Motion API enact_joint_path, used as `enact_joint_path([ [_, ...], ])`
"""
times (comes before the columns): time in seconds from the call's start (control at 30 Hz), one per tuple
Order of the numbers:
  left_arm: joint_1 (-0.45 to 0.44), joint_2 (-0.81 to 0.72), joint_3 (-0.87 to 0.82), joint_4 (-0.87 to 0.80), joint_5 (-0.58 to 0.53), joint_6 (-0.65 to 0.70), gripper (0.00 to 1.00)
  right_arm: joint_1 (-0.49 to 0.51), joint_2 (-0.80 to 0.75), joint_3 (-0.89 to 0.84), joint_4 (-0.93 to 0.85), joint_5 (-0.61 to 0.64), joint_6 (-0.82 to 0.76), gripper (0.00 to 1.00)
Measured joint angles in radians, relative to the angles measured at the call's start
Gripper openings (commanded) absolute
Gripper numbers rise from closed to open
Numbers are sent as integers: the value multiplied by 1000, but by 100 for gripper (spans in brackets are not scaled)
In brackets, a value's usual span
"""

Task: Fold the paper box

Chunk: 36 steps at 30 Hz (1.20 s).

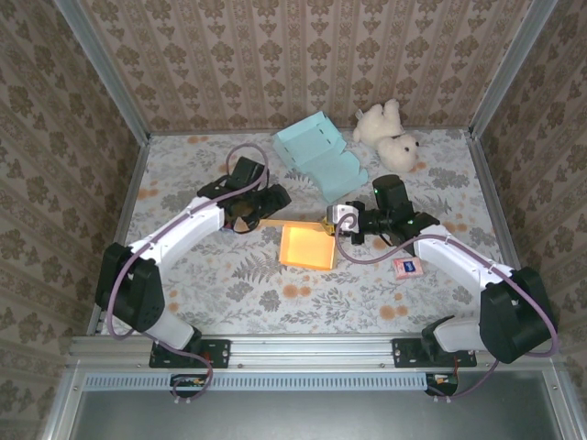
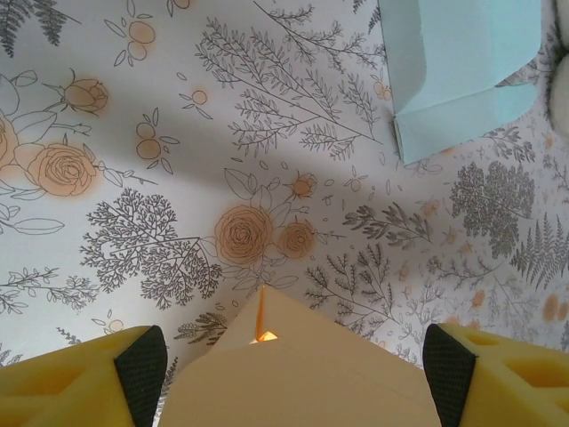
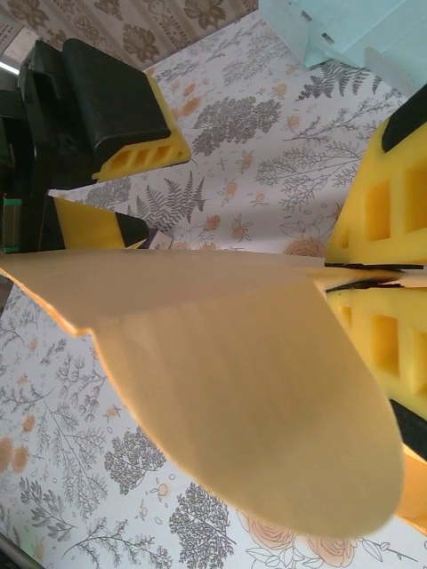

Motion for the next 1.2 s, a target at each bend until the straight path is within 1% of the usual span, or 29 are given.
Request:
enact_joint_path([
  [0.23, -19, -8, -84, 8, -2, -95, 78, 0, 7, -3, 0, 0, 0, 12],
  [0.5, -66, -8, -96, 4, -2, -223, 79, 0, 13, -19, 4, 5, 0, 12],
  [0.67, -118, -8, -99, -10, -6, -307, 79, 7, 29, -57, 59, 13, 5, 11],
  [0.8, -151, -8, -98, -49, -32, -349, 80, 13, 40, -93, 111, 29, 23, 11],
  [1.0, -156, -37, -101, -81, -67, -418, 79, 26, 57, -121, 170, 40, 29, 12],
  [1.2, -157, -64, -106, -82, -81, -468, 78, 55, 71, -143, 177, 95, 27, 12],
])
